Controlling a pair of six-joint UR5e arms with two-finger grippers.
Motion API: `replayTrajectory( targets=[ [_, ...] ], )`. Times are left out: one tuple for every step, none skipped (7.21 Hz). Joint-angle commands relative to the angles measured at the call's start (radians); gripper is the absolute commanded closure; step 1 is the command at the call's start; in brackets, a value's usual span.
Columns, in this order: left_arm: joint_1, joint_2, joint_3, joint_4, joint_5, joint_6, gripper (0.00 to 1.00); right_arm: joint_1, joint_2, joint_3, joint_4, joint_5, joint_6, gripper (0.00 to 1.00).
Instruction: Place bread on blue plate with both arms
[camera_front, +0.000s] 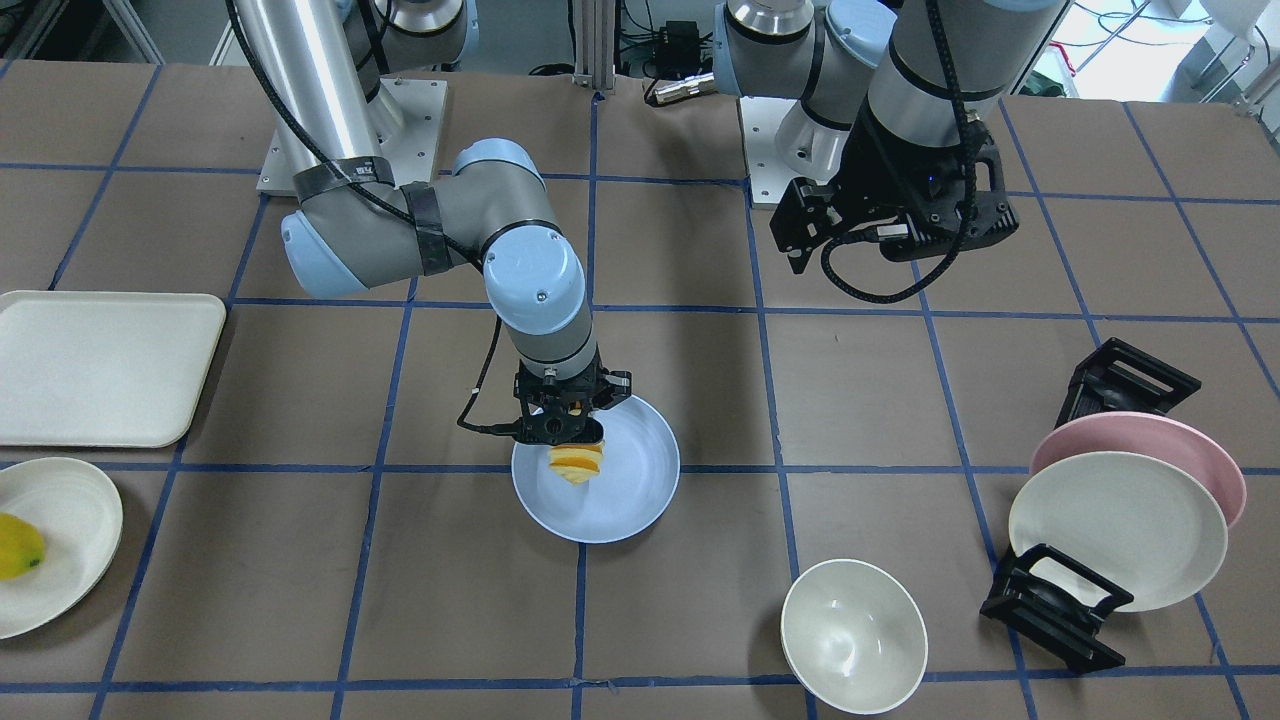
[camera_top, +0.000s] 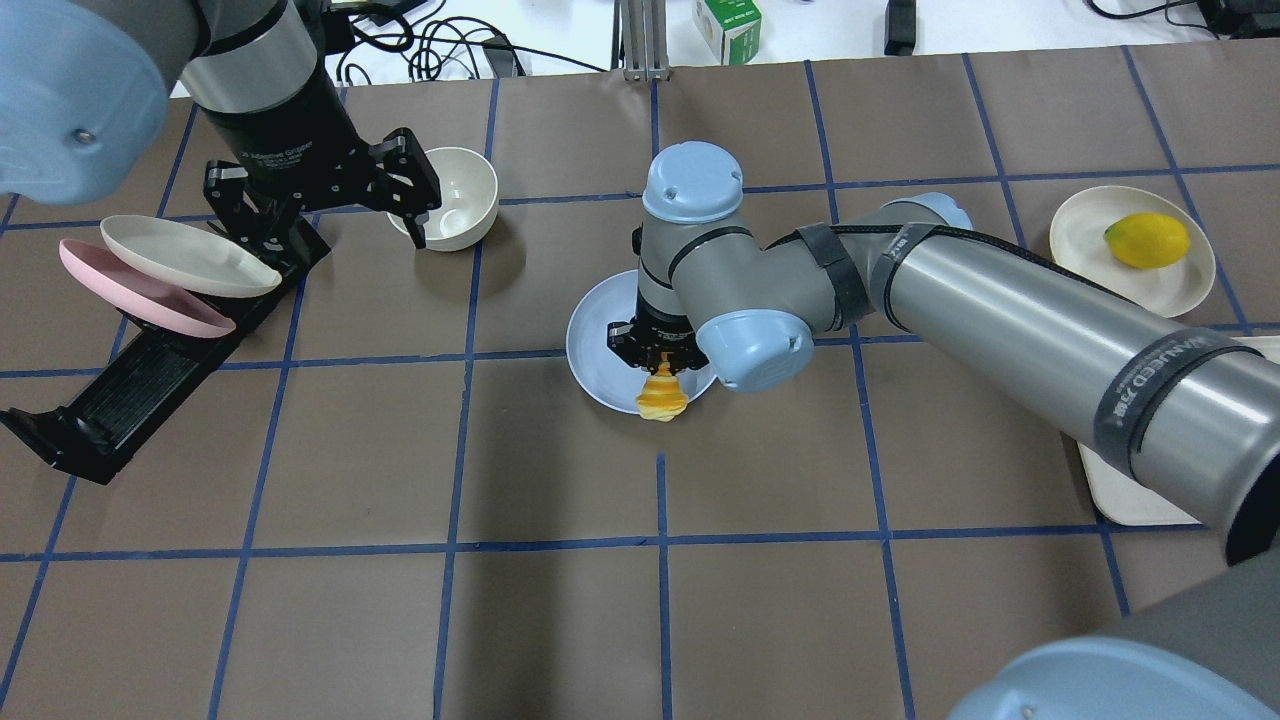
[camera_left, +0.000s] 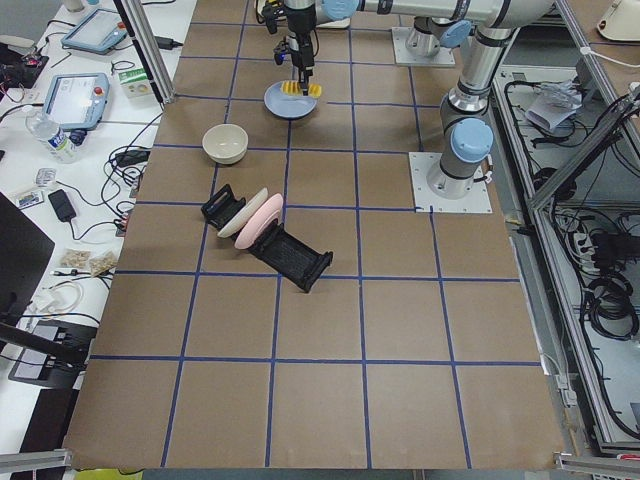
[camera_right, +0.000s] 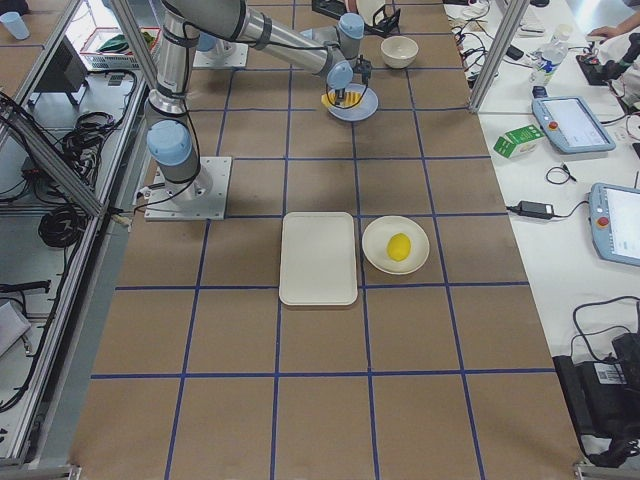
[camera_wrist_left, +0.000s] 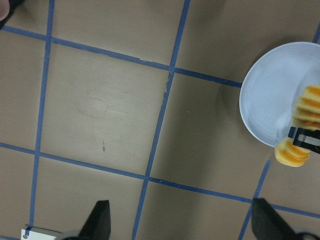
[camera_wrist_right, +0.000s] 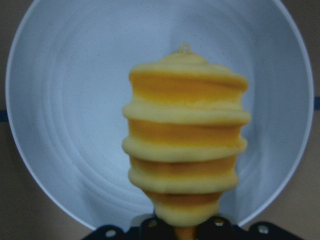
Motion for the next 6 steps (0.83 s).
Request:
replayTrajectory(
  targets=[
    [-0.008,0.015,0.032,0.051,0.002,0.01,0.0,-0.016,-0.004,-0.067,0.009,-0.008,-0.005,0.0],
    [-0.008,0.017,0.029,0.048,-0.001,0.013,0.0,-0.042,-0.016,-0.081,0.027,-0.008,-0.006,0.0],
    [-0.009,0.02,0.039,0.039,-0.01,0.026,0.0,-0.054,-0.039,-0.069,0.049,-0.002,0.006,0.0],
    [-0.009,0.034,0.026,0.038,-0.004,0.025,0.0,-0.077,-0.048,-0.072,0.069,-0.008,-0.011,0.0],
    [-0.008,0.033,0.017,0.04,-0.019,0.025,0.0,-0.109,-0.092,-0.09,0.158,-0.034,-0.078,0.0],
    [-0.008,0.029,0.016,0.043,-0.018,0.017,0.0,-0.196,-0.164,-0.107,0.249,-0.089,-0.15,0.0]
  ],
)
